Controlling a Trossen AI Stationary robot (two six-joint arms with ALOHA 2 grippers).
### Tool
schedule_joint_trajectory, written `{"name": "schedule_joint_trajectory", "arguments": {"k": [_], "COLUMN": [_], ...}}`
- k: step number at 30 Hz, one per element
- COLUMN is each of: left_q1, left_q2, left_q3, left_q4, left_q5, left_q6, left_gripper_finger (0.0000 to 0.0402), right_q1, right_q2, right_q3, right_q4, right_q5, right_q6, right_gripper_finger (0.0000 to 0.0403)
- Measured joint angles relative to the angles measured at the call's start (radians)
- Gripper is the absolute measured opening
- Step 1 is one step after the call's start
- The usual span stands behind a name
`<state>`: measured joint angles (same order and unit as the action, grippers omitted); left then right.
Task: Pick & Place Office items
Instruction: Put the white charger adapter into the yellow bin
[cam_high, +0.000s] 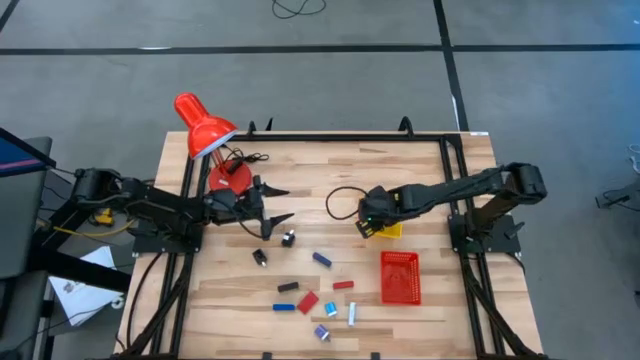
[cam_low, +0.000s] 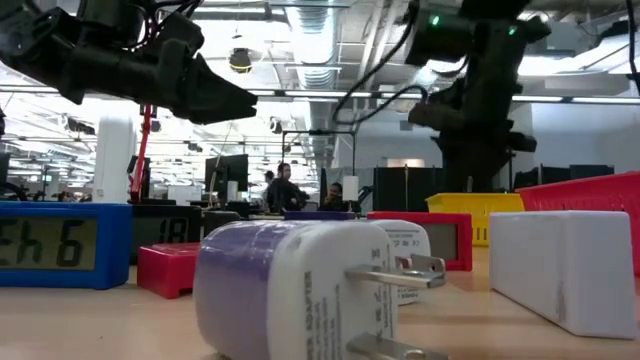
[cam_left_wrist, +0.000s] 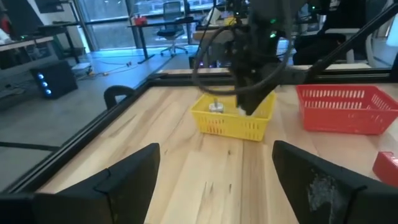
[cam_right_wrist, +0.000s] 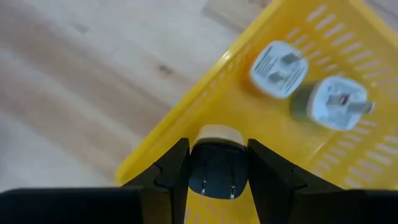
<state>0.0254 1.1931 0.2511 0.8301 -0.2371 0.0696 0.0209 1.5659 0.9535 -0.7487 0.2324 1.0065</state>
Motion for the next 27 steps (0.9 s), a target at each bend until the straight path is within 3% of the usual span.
{"name": "schedule_joint_trajectory", "arguments": {"k": [10,27], "left_q1": [-0.001,-0.001], "left_q2": [0.0,0.0], "left_q3": [-0.003,-0.003], "left_q4": [0.0,0.0], "left_q5": [0.0,0.0], "left_q6": [0.0,0.0], "left_gripper_finger": [0.0307,0.0306], "right_q1": [-0.032,-0.076], "right_q2": [0.025,0.026], "right_q3": [0.0,-0.043], "right_q4": [0.001,0.071], "right_q5": [0.06,0.03], "right_q6": [-0.003,-0.012], "right_gripper_finger": [0.0132,0.0139]}}
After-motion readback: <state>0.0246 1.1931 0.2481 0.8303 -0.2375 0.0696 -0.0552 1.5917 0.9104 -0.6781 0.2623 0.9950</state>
